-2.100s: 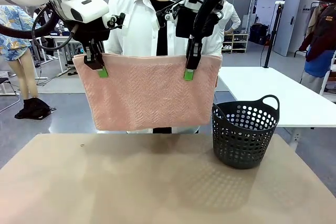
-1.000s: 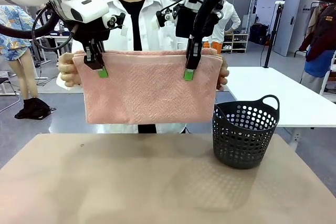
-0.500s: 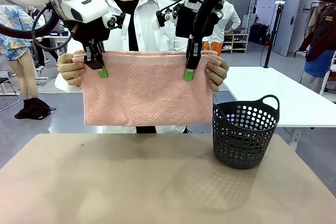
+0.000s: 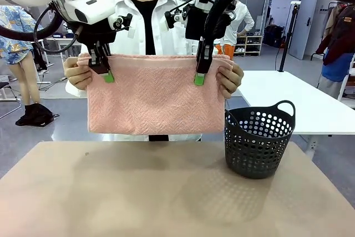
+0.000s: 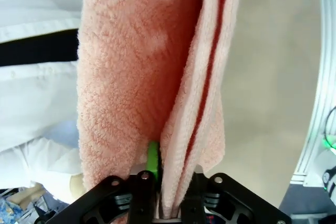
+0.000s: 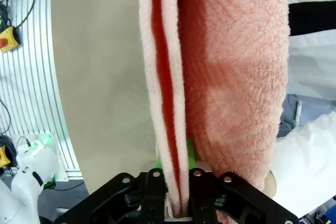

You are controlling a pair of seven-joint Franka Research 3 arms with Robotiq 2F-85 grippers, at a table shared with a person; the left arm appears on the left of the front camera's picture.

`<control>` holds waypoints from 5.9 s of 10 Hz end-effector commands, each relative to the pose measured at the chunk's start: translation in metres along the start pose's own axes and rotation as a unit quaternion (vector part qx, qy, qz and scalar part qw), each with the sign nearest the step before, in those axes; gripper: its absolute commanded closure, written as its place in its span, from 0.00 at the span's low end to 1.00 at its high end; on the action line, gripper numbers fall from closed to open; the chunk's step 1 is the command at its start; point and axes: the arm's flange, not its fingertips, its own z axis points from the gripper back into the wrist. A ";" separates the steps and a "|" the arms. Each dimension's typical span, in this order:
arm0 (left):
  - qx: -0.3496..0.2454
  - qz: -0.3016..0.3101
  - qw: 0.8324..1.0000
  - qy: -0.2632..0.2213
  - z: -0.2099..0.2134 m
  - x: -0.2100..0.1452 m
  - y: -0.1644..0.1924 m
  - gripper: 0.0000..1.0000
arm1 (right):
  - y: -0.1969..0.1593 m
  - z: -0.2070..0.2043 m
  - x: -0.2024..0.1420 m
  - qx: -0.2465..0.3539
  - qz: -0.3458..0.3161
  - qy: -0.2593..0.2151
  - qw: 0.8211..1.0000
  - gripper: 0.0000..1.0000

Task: Fold the towel.
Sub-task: Release the end of the 100 cm Hotel Towel you were holding, then pick up the 100 cm Hotel Towel and place it on the left side of the table.

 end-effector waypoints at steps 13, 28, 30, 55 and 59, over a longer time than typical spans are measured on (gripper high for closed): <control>0.082 0.375 0.921 -0.070 0.183 -0.159 -0.033 0.00 | 0.065 0.160 -0.192 -0.068 -0.389 -0.173 0.902 0.00; 0.112 0.511 0.847 -0.099 0.208 -0.269 -0.073 0.00 | 0.116 0.182 -0.331 -0.116 -0.528 -0.224 0.811 0.00; 0.112 0.511 0.847 -0.099 0.208 -0.269 -0.073 0.00 | 0.116 0.182 -0.331 -0.116 -0.528 -0.224 0.811 0.00; 0.112 0.511 0.847 -0.099 0.208 -0.269 -0.073 0.00 | 0.116 0.182 -0.331 -0.116 -0.528 -0.224 0.811 0.00; 0.112 0.511 0.847 -0.099 0.208 -0.269 -0.073 0.00 | 0.116 0.182 -0.331 -0.116 -0.528 -0.224 0.811 0.00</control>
